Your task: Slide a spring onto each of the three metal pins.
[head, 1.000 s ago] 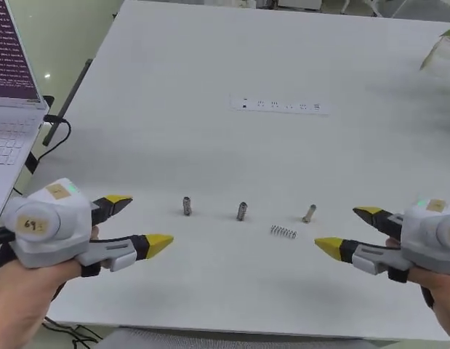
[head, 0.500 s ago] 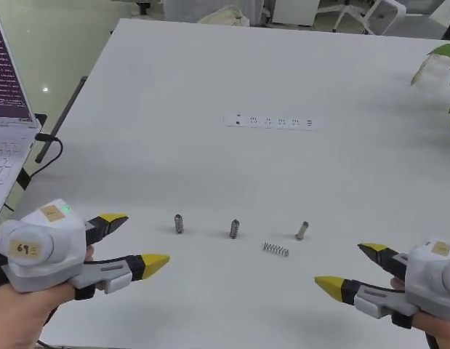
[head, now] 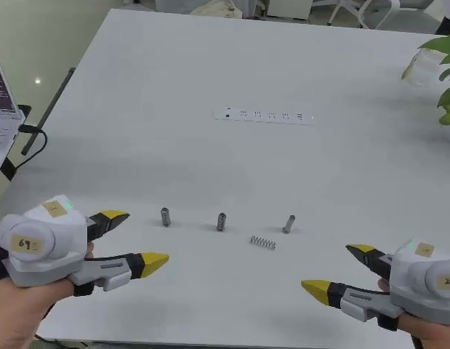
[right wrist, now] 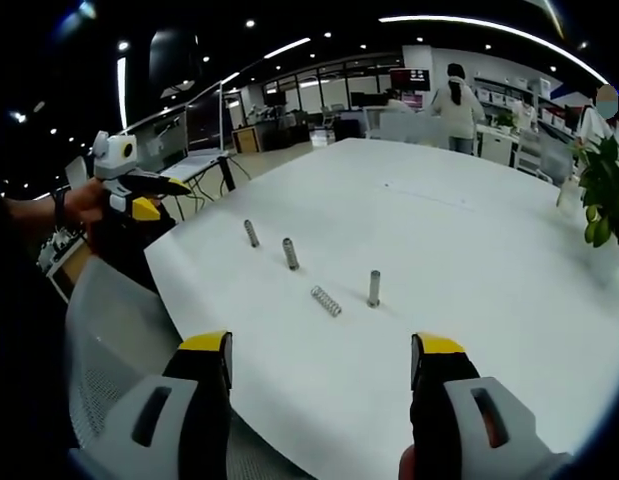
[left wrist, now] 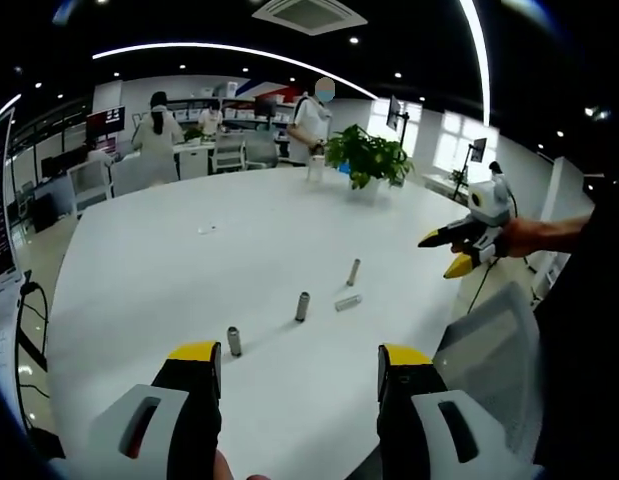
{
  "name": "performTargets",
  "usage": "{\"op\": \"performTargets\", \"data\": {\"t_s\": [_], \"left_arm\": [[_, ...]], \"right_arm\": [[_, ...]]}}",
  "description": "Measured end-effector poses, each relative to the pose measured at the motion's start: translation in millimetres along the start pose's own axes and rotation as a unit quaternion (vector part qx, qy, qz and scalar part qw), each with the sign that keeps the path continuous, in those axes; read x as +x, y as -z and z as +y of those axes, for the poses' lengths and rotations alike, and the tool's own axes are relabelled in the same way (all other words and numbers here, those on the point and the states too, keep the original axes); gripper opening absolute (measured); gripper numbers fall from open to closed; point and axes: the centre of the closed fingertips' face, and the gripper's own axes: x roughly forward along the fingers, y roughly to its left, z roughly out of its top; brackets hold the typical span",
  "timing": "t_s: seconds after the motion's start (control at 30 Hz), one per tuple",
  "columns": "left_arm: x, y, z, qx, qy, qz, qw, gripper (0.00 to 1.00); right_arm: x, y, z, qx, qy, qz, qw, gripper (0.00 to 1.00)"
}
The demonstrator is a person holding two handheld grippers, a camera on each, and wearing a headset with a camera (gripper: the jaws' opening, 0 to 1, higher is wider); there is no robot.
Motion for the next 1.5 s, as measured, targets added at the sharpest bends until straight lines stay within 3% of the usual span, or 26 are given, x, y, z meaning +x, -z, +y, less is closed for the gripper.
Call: {"op": "performTargets", "data": {"t_s": [0.23, 0.57, 0.9, 1.5], "left_arm": [[12.0, -3.9, -10.7, 0.012, 0.012, 0.007, 0.9998, 0.59], [36.5, -21.1, -33.0, 0.036, 0.041, 0.014, 0.9984, 0.59], [73.4, -33.1, -59.2, 0.098, 0.097, 0.041, 0.9896, 0.57], [127.2, -29.0, -83.4, 0.168, 0.158, 0.078, 0.9698, 0.54]], "right_arm": [[-3.7, 1.9, -0.4, -0.007, -0.003, 0.002, 1.0000, 0.73], [-9.6, 0.9, -10.1, -0.004, 0.001, -0.004, 1.0000, 0.72], [-9.8, 2.9, -10.1, 0.000, -0.005, -0.007, 1.0000, 0.72], [-15.6, 6.5, -13.6, 0.012, -0.005, -0.009, 0.9999, 0.71]]}}
